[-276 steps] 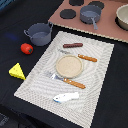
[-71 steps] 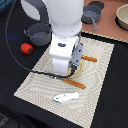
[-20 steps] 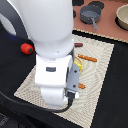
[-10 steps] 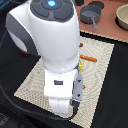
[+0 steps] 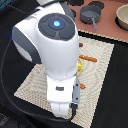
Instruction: Interact with the objects in diverse but meaningful ways.
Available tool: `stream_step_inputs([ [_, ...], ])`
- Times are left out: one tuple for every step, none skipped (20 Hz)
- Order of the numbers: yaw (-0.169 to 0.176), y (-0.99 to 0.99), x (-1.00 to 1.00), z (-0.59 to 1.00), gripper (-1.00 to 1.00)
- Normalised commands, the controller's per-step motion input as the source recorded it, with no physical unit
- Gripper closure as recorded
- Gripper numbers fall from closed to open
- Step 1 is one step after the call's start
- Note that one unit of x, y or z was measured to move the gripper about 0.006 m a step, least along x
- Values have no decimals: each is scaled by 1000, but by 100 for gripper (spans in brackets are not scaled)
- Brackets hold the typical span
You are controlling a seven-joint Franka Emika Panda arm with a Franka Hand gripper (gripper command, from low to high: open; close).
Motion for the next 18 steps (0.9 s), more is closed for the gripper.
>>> stream_step_inputs([
  [0, -149, 389, -100, -100],
  [2, -174, 423, -3, -100],
  [0, -149, 506, 0, 100],
  [0, -137, 526, 0, 100],
  [0, -180, 494, 0, 100],
  [0, -183, 486, 0, 100],
  [0, -171, 489, 0, 100],
  [0, -169, 480, 0, 100],
  [0, -174, 489, 0, 100],
  [0, -154, 480, 0, 100],
  [0, -146, 483, 0, 100],
  [0, -149, 489, 0, 100],
  [0, -146, 520, 0, 100],
  [0, -117, 534, 0, 100],
  [0, -146, 534, 14, 100],
  [0, -114, 549, 14, 100],
  [0, -131, 514, 3, 100],
  [0, -114, 500, 20, 100],
])
